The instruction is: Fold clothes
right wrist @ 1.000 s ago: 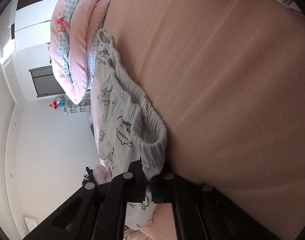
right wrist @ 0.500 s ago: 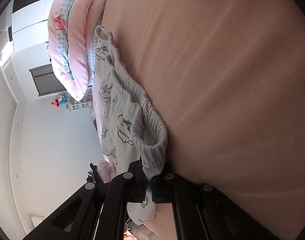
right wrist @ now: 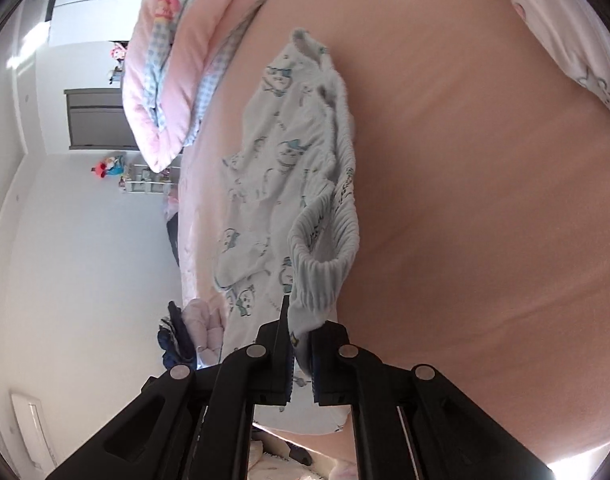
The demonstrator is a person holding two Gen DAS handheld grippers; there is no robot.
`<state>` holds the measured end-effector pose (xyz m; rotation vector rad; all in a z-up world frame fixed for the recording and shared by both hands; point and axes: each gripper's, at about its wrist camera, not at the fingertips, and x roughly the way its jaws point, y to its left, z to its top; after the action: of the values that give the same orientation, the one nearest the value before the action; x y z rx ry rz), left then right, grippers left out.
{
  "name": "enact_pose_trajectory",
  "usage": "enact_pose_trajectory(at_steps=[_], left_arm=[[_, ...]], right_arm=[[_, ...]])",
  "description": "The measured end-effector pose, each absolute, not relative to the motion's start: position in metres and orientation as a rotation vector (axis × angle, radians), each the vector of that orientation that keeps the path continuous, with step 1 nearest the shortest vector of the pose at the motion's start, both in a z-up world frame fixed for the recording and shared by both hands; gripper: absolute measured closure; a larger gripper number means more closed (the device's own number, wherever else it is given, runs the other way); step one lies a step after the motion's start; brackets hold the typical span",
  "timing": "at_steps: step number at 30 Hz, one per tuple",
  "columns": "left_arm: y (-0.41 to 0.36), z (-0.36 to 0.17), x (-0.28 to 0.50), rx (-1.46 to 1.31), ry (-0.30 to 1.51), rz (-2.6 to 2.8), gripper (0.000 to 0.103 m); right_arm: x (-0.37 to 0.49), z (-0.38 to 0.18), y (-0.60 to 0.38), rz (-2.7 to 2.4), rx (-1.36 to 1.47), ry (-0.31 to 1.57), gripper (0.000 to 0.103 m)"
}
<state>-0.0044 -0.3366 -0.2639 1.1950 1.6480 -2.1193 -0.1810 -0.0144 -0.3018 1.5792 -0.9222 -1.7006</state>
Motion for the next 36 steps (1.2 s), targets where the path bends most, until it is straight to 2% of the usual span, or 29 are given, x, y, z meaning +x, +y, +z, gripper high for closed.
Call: enact_pose_trajectory(at_steps=[5,13,17,21,28,36], left_arm=[[-0.346,-0.239,-0.002,1.150,1.675,-2.151,0.099],[-0.360,-0.216,0.002,1.207,1.594,-2.138,0.099],[-0.350,-0.217,0.003,1.342,1.435,-2.135,0.099],[-0.339,-0.227,0.007,1.447,1.334,-2.114,0.098],[-0.331,-0.245,0.014,1.520,1.272,-2.097,0.098],[-0.316,-0.266,0.009,1.603,1.086,-2.090,0.096]], right_arm=[[-0.180,-0.270,-0.019,-1.766,1.505,-0.841,0.099],[-0.172,-0.250,-0.014,-1.775,1.498,-0.800,0.099],[-0.159,-0.248,-0.017,-1.821,1.525,-0.675,0.099],[-0.150,-0.259,-0.012,-1.834,1.560,-0.648,0.099],[-0.145,-0.284,0.000,-1.816,1.633,-0.657,0.099],[-0.144,-0.308,0.000,-1.875,1.713,-0.507,0.099]])
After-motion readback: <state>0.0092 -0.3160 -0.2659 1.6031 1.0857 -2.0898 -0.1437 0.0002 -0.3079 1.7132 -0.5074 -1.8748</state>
